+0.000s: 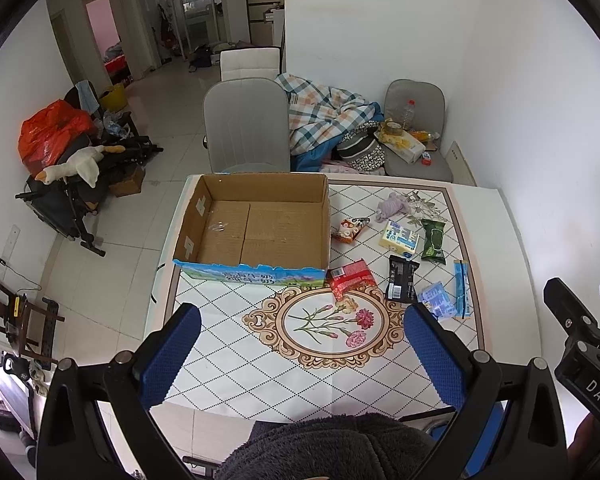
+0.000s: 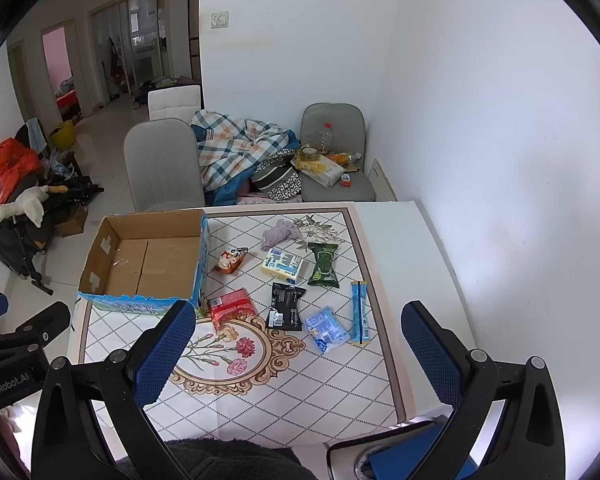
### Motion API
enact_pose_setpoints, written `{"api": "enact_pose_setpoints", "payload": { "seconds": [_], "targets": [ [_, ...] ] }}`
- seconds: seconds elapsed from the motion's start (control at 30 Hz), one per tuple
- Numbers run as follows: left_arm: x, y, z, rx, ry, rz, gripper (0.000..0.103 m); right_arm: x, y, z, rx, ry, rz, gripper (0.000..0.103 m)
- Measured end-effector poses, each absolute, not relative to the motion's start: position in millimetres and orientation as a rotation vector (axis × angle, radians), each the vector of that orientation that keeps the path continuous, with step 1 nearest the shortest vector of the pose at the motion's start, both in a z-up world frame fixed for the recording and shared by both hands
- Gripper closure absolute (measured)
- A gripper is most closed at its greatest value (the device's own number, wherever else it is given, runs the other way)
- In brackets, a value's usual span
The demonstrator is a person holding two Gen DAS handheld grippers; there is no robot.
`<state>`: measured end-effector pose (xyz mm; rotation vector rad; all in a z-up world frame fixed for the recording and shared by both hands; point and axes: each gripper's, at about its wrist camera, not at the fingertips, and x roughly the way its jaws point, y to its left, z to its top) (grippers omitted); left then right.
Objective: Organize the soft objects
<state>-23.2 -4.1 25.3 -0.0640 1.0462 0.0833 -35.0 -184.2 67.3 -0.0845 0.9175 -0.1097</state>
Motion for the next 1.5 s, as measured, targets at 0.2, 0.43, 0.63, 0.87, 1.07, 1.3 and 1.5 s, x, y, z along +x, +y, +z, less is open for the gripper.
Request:
{"api": "enact_pose_setpoints", "payload": {
  "seconds": [0.2,0.43,0.63,0.87,1.07,1.3,1.5],
  "targets": [
    [-19,-2,26,-0.064,1.044,0.084,0.000,-34,-182,67,-0.080,0.915,-0.113,0.000],
    [-18,0,25,-0.067,1.046,0.084,0.000,-32,-180,67,-0.079,0.917,-0.112,0.000],
    [-16,3,24,-0.069,1.049,0.083,0.000,-32,-179,66,-0.081,0.916,-0.113,0.000],
    [-12,6,22,-0.073,1.051,0.085,0.000,-26,-176,65,-0.080,0.924,-0.107,0.000],
    [-9,7,20,-0.074,1.057,0.088,0.000,-26,-175,64,-0.080,0.927,-0.105,0.000],
    [15,-1,9,-0.075,1.052,0.052,0.000,-3,-192,46,-0.029,0.970,-0.108,0.000],
    [86,-39,-33,-0.003,1.098,-0.056,0.000,42,-248,-5,0.089,1.082,-0.151,0.000]
  ]
}}
